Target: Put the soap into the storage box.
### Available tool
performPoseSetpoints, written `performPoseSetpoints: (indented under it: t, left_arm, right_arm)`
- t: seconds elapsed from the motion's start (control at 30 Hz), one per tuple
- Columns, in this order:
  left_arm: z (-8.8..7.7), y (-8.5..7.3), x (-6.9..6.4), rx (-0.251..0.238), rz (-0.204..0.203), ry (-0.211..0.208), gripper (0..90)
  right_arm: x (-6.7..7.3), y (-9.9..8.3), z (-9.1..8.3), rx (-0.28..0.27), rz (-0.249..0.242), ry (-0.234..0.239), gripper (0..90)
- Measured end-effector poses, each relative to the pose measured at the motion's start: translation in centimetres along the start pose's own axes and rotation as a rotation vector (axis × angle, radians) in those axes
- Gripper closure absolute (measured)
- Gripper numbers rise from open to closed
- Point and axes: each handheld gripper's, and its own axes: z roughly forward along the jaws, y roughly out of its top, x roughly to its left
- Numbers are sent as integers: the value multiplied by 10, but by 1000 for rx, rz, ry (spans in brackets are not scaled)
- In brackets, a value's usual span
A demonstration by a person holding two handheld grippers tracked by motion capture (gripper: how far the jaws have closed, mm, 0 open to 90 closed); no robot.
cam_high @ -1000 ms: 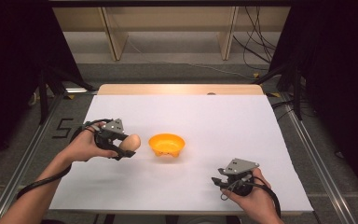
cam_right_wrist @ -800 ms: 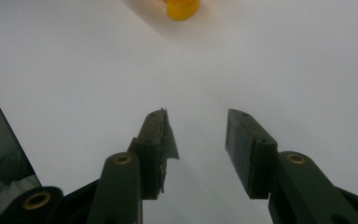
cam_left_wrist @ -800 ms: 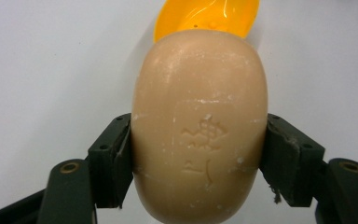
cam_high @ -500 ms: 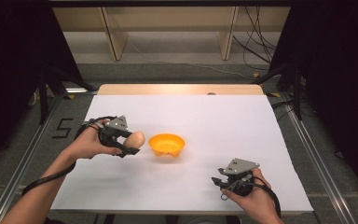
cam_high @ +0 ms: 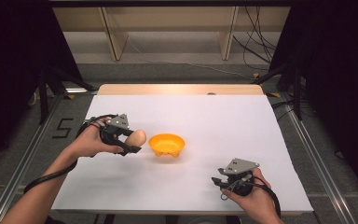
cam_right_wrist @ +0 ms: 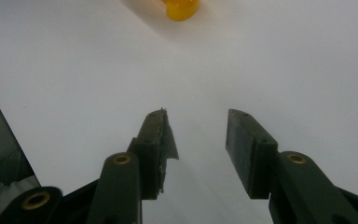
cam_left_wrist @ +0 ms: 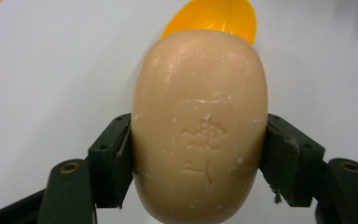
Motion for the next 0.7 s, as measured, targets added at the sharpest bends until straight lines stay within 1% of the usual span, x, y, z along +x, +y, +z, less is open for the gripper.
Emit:
performPoseSetpoints:
  t: [0.1, 0.13, 0.17, 0.23, 0.27, 0.3, 0.47, 0.5, 0.53, 0.6, 0.63, 0.7]
  left_arm:
    - [0, 1, 2, -1, 18, 0, 322]
    - [0, 2, 1, -5, 5, 2, 322]
    - [0, 2, 1, -5, 5, 2, 322]
    - [0, 4, 1, -8, 9, 0, 322]
    - [0, 5, 1, -13, 19, -4, 322]
    - [1, 6, 1, -17, 7, -2, 322]
    - [1, 9, 2, -20, 20, -9, 322]
    - [2, 9, 2, -21, 18, -7, 322]
    - [3, 10, 1, -23, 8, -7, 322]
    - [3, 10, 1, -26, 6, -7, 322]
    - [4, 11, 2, -25, 18, -10, 322]
    - [4, 12, 2, -25, 22, -12, 322]
  right_arm:
    - [0, 0, 0, 1, 1, 1, 590]
    - [0, 0, 0, 1, 0, 1, 590]
    - [0, 0, 0, 1, 0, 1, 590]
    - [0, 0, 0, 1, 1, 1, 590]
    - [0, 0, 0, 1, 2, 2, 590]
    - [0, 0, 0, 1, 1, 0, 589]
    - [0, 0, 0, 1, 6, 3, 589]
    - [2, 0, 0, 1, 19, 3, 589]
    - [2, 0, 0, 1, 19, 3, 589]
    - [0, 0, 0, 3, 5, 0, 588]
    - [0, -1, 0, 5, -1, 0, 587]
    - [0, -1, 0, 4, 2, 2, 587]
